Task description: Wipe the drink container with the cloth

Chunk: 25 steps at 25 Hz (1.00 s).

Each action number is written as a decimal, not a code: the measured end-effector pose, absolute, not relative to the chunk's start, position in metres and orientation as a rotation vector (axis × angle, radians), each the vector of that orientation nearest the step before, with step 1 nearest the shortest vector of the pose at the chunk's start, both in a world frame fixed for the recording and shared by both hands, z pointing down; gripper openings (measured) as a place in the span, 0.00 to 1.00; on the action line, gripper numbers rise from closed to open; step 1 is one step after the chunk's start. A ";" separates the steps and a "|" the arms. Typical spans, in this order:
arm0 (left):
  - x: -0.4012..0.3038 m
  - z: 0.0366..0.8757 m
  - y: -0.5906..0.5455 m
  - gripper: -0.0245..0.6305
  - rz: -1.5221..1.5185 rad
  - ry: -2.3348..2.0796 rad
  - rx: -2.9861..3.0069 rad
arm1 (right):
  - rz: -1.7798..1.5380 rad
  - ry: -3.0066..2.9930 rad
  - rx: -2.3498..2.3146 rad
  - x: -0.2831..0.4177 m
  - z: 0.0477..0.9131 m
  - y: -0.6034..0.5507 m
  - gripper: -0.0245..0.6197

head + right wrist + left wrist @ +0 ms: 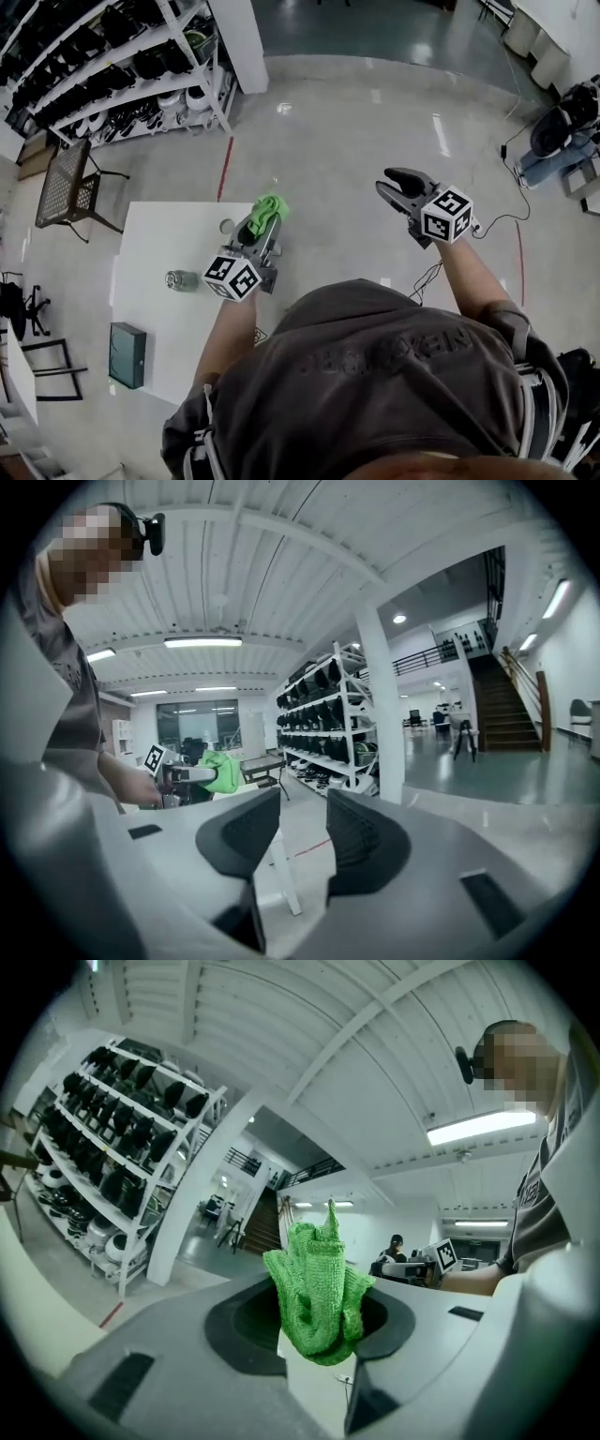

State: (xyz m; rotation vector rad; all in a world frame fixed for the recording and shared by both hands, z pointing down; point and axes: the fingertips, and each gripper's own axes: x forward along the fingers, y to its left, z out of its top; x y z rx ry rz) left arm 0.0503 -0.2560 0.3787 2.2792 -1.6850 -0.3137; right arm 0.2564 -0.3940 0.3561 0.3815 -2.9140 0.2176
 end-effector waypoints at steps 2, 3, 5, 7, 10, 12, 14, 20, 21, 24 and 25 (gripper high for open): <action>0.034 0.382 -0.236 0.23 -0.319 -1.757 2.225 | 0.199 -2.917 0.266 0.226 0.358 -0.387 0.28; 0.024 0.385 -0.223 0.23 -0.326 -1.799 2.187 | 0.185 -2.913 0.199 0.207 0.359 -0.381 0.30; 0.002 0.393 -0.191 0.23 -0.345 -1.894 2.094 | 0.143 -2.892 0.048 0.165 0.364 -0.365 0.32; -0.021 0.403 -0.158 0.23 -0.363 -1.981 2.000 | 0.087 -2.863 -0.098 0.120 0.370 -0.344 0.33; -0.058 0.418 -0.112 0.23 -0.382 -2.073 1.889 | 0.011 -2.829 -0.272 0.057 0.378 -0.306 0.35; -0.082 0.432 -0.078 0.23 -0.396 -2.131 1.803 | -0.031 -2.799 -0.395 0.014 0.386 -0.276 0.36; -0.101 0.448 -0.041 0.23 -0.413 -2.191 1.701 | -0.071 -2.750 -0.531 -0.028 0.398 -0.241 0.37; -0.152 0.495 0.047 0.23 -0.433 -2.289 1.479 | -0.172 -2.575 -0.872 -0.133 0.449 -0.134 0.42; -0.160 0.503 0.058 0.23 -0.431 -2.297 1.453 | -0.180 -2.546 -0.918 -0.147 0.460 -0.118 0.42; -0.185 0.528 0.084 0.23 -0.426 -2.303 1.384 | -0.234 -2.474 -1.034 -0.186 0.489 -0.077 0.44; -0.195 0.537 0.090 0.23 -0.426 -2.297 1.366 | -0.265 -2.449 -1.068 -0.198 0.498 -0.064 0.45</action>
